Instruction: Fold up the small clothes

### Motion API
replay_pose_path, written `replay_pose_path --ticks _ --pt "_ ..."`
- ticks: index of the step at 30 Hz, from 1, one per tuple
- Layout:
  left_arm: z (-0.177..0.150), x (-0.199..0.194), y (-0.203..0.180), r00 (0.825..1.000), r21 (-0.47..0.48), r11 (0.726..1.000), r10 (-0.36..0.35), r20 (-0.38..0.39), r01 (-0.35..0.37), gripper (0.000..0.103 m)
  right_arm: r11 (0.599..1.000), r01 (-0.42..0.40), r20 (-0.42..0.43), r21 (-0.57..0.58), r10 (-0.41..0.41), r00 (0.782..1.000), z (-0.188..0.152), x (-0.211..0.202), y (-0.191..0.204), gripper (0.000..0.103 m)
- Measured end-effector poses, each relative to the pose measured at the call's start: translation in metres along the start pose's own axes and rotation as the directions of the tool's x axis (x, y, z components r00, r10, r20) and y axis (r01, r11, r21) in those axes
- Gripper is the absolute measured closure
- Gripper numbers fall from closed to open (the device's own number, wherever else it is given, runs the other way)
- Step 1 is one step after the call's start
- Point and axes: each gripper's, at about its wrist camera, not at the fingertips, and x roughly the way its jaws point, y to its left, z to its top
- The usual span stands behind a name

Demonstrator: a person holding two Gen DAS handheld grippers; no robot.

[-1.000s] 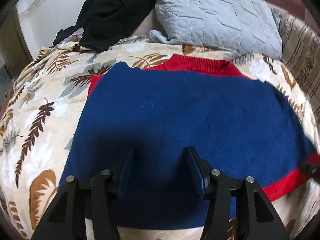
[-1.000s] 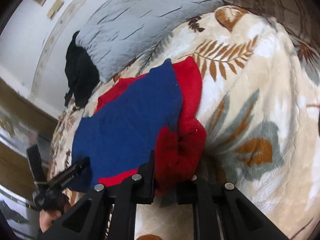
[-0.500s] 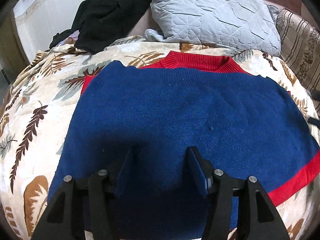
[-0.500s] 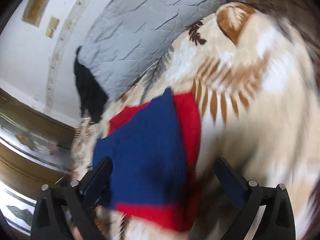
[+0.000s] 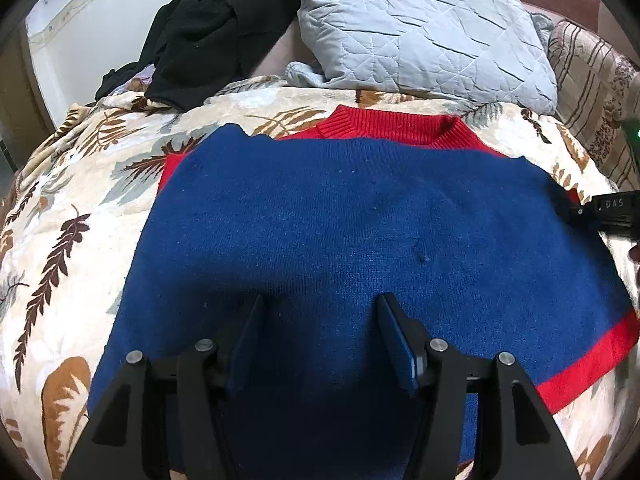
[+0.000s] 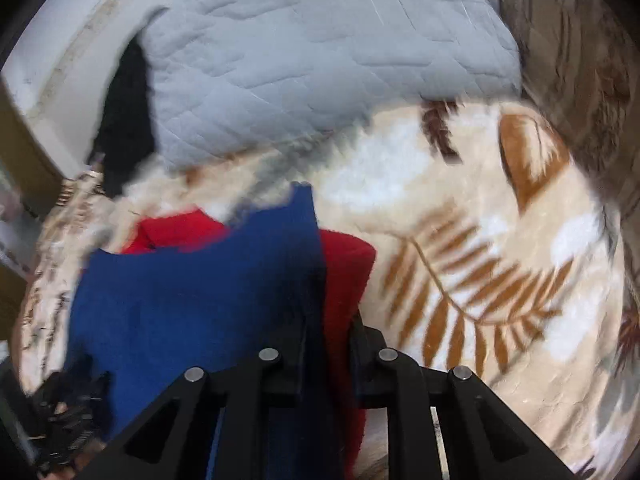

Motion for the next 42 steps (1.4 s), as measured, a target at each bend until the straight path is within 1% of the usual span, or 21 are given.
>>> replay_pose_path --ticks 1,2,4,5,7,9,11,13,16,17,18,19,20,21,22,23,25,29,31,37,42 --pt "0.0 0.0 0.0 1.0 0.006 1.0 -0.001 -0.003 0.001 0.043 0.994 -0.069 0.029 0.083 0.066 0.997 -0.003 0.001 -0.015 0.077" --pt "0.001 0.0 0.001 1.0 0.008 1.0 -0.006 -0.009 0.006 0.043 0.988 -0.097 0.045 0.119 0.093 0.995 -0.003 -0.005 -0.02 0.07" --pt "0.003 0.0 0.004 1.0 -0.003 1.0 -0.018 -0.023 0.018 0.043 0.99 -0.062 0.058 0.124 0.055 0.997 -0.005 -0.024 -0.021 0.039" --pt "0.005 -0.002 0.006 0.999 -0.018 1.0 -0.024 -0.036 0.024 0.043 0.992 -0.054 0.07 0.116 0.046 0.996 -0.007 -0.032 -0.02 0.019" --pt "0.007 -0.017 0.017 0.998 -0.075 0.995 -0.064 -0.022 0.062 0.043 0.987 -0.094 0.111 0.134 0.08 0.991 -0.016 -0.06 -0.018 0.019" --pt "0.006 -0.04 0.033 0.997 -0.113 0.991 -0.066 0.043 0.071 0.043 0.977 -0.154 0.15 0.149 0.132 0.98 -0.023 -0.08 -0.013 0.019" --pt "0.002 -0.061 0.057 0.994 -0.157 0.986 -0.049 0.095 0.064 0.043 0.958 -0.257 0.183 0.128 0.232 0.955 -0.044 -0.103 -0.002 0.019" --pt "-0.01 -0.072 0.089 0.994 -0.24 0.969 -0.038 0.1 0.061 0.043 0.931 -0.351 0.191 0.104 0.327 0.925 -0.074 -0.118 0.011 0.019" --pt "-0.03 -0.058 0.119 0.996 -0.304 0.949 -0.075 0.047 0.086 0.044 0.897 -0.43 0.172 0.101 0.41 0.896 -0.112 -0.113 0.03 0.019" --pt "-0.04 -0.043 0.124 0.996 -0.295 0.952 -0.085 -0.005 0.08 0.058 0.886 -0.452 0.161 0.106 0.433 0.887 -0.125 -0.108 0.036 0.019" --pt "-0.05 -0.021 0.129 0.993 -0.283 0.958 -0.064 -0.096 0.034 0.066 0.878 -0.465 0.152 0.113 0.447 0.882 -0.134 -0.102 0.039 0.019" --pt "-0.059 -0.018 0.136 0.993 -0.317 0.946 -0.097 -0.074 0.068 0.065 0.876 -0.466 0.141 0.122 0.45 0.882 -0.14 -0.096 0.039 0.019" --pt "-0.06 -0.024 0.139 0.993 -0.321 0.943 -0.109 -0.051 0.087 0.065 0.884 -0.438 0.115 0.163 0.424 0.898 -0.146 -0.084 0.037 0.019" --pt "-0.057 -0.031 0.137 0.993 -0.318 0.946 -0.095 -0.066 0.069 0.065 0.89 -0.405 0.095 0.207 0.394 0.914 -0.149 -0.076 0.032 0.019" --pt "-0.054 -0.038 0.136 0.994 -0.323 0.944 -0.097 -0.055 0.074 0.065 0.876 -0.407 0.087 0.26 0.399 0.913 -0.154 -0.072 0.025 0.019" --pt "-0.051 -0.045 0.134 0.994 -0.321 0.944 -0.101 -0.037 0.083 0.065 0.849 -0.441 0.109 0.291 0.429 0.897 -0.16 -0.075 0.019 0.019" --pt "-0.045 -0.057 0.126 0.996 -0.292 0.953 -0.084 -0.002 0.08 0.063 0.824 -0.461 0.14 0.329 0.44 0.887 -0.171 -0.085 0.011 0.019" --pt "-0.027 -0.071 0.1 0.995 -0.247 0.964 -0.083 0.059 0.095 0.044 0.798 -0.468 0.151 0.379 0.446 0.882 -0.187 -0.088 0.0 0.019" --pt "-0.019 -0.068 0.082 0.994 -0.212 0.972 -0.09 0.058 0.1 0.043 0.783 -0.458 0.157 0.421 0.434 0.887 -0.188 -0.083 -0.009 0.019" --pt "0.0 -0.056 0.05 0.994 -0.164 0.98 -0.104 0.046 0.11 0.043 0.728 -0.473 0.184 0.496 0.445 0.877 -0.172 -0.063 -0.014 0.019" --pt "0.005 -0.053 0.03 0.994 -0.124 0.987 -0.098 0.047 0.103 0.043 0.723 -0.433 0.215 0.538 0.379 0.9 -0.158 -0.06 -0.014 0.021"
